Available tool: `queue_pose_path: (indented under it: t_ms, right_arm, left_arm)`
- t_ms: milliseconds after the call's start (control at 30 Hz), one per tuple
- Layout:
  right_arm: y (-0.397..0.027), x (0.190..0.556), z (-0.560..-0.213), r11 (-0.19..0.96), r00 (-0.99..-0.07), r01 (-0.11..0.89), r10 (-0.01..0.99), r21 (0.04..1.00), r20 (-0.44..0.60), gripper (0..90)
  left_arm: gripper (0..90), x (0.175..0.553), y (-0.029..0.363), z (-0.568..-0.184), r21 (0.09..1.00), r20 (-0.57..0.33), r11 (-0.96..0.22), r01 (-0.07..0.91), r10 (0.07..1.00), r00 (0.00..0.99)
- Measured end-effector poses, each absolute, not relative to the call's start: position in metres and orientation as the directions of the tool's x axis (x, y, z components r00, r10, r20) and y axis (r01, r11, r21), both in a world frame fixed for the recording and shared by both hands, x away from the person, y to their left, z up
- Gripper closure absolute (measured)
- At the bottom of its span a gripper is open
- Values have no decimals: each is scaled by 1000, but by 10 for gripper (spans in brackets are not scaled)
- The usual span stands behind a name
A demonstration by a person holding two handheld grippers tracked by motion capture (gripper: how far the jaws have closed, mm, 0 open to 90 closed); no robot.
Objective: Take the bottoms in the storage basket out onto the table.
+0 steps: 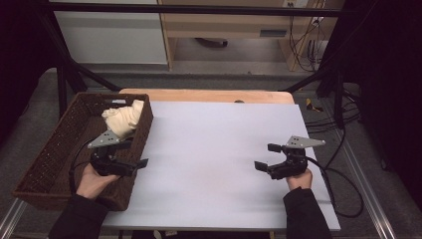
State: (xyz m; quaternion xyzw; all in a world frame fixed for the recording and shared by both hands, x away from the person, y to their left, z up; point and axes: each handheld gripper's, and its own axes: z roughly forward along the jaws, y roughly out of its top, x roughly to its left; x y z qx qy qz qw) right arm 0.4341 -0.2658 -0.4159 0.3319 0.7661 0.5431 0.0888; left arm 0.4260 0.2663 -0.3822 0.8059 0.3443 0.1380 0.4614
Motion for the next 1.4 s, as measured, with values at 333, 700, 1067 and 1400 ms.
queue_pose_path:
  t_ms: [333,700,1067,1400]
  right_arm:
    - [-267,434,-415,188,-766,408,603,893,223,36]
    - [-266,434,-416,199,-766,413,604,889,221,37]
    - [-265,435,-417,206,-766,413,606,887,216,37]
    - [-265,434,-417,211,-767,413,605,886,214,37]
  left_arm:
    - [41,425,265,-379,836,-87,-349,423,677,731]
    - [41,424,264,-377,826,-79,-362,433,685,724]
    - [41,424,270,-373,823,-84,-358,441,692,717]
    - [41,424,277,-369,822,-85,-353,448,700,709]
